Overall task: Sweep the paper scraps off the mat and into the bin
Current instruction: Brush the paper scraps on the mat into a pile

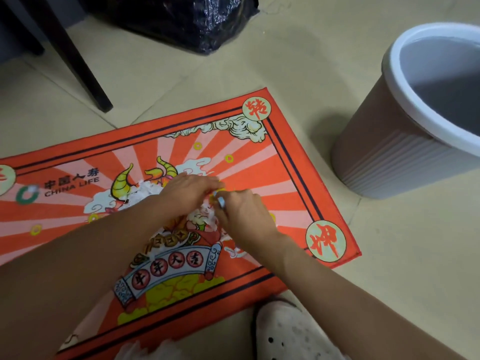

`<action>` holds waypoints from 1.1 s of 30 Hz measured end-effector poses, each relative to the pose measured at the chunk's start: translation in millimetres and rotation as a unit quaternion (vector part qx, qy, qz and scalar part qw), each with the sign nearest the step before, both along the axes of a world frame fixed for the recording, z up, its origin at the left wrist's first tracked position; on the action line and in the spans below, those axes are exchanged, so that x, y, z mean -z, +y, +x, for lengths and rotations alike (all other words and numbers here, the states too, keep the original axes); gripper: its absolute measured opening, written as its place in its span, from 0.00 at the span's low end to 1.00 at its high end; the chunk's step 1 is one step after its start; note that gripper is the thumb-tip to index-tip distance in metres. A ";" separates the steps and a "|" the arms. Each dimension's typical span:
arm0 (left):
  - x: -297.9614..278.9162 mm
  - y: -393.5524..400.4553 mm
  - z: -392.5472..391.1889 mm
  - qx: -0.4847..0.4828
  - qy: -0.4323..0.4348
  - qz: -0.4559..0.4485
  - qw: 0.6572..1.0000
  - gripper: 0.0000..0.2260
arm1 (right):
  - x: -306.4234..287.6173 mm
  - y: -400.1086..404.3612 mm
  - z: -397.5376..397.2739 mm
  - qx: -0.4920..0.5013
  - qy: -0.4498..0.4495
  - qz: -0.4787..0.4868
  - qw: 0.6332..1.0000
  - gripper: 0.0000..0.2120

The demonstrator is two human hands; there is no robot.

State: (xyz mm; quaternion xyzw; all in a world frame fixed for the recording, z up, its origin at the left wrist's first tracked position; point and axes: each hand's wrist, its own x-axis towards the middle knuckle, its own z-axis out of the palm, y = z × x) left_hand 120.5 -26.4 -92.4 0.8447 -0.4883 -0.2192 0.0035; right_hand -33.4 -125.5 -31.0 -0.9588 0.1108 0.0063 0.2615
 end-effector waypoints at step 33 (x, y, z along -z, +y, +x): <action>35.8 143.0 -135.2 -0.018 -0.032 -0.059 0.998 0.28 | 2.5 -50.1 -88.4 0.097 0.013 -0.043 0.994 0.12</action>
